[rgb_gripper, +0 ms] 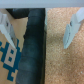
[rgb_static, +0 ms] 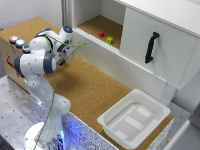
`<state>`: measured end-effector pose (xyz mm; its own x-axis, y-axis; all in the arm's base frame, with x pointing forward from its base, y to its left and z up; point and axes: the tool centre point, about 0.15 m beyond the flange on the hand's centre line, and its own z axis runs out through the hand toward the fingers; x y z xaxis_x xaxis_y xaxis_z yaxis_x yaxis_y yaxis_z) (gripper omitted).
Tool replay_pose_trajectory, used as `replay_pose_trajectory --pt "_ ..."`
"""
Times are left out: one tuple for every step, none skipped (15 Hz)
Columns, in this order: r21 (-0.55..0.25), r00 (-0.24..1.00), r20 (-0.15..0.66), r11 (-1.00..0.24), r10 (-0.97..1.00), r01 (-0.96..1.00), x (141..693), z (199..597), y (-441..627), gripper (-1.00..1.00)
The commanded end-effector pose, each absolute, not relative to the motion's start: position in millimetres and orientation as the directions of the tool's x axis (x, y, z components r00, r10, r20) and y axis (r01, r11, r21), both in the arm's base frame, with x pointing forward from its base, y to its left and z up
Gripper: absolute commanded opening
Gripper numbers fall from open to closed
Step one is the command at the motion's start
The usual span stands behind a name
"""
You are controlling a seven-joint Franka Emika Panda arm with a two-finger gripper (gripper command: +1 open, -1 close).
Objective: Grasp the drawer handle, then open it
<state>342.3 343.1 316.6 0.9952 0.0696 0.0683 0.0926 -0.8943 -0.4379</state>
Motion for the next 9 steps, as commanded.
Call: replay_pose_trajectory --pt "-0.526 0.99 0.117 -0.84 0.084 0.133 341 302 341 -1.0" --pt "-0.528 0.99 0.117 -0.838 0.083 0.133 341 302 340 -1.0" --pt "-0.525 0.989 0.121 -0.84 0.088 0.138 342 303 340 -1.0" --pt "-0.524 0.988 0.123 -0.839 0.093 0.144 342 305 340 -1.0" --pt "-0.527 0.988 0.124 -0.838 0.093 0.145 342 306 339 -1.0" --pt "-0.529 0.987 0.132 -0.836 0.09 0.147 341 307 336 -1.0" --pt "-0.529 0.986 0.14 -0.835 0.087 0.149 340 309 333 -1.0" --pt "-0.535 0.988 0.136 -0.833 0.078 0.14 339 309 327 -1.0" --pt "-0.529 0.989 0.134 -0.839 0.068 0.129 339 309 321 -1.0"
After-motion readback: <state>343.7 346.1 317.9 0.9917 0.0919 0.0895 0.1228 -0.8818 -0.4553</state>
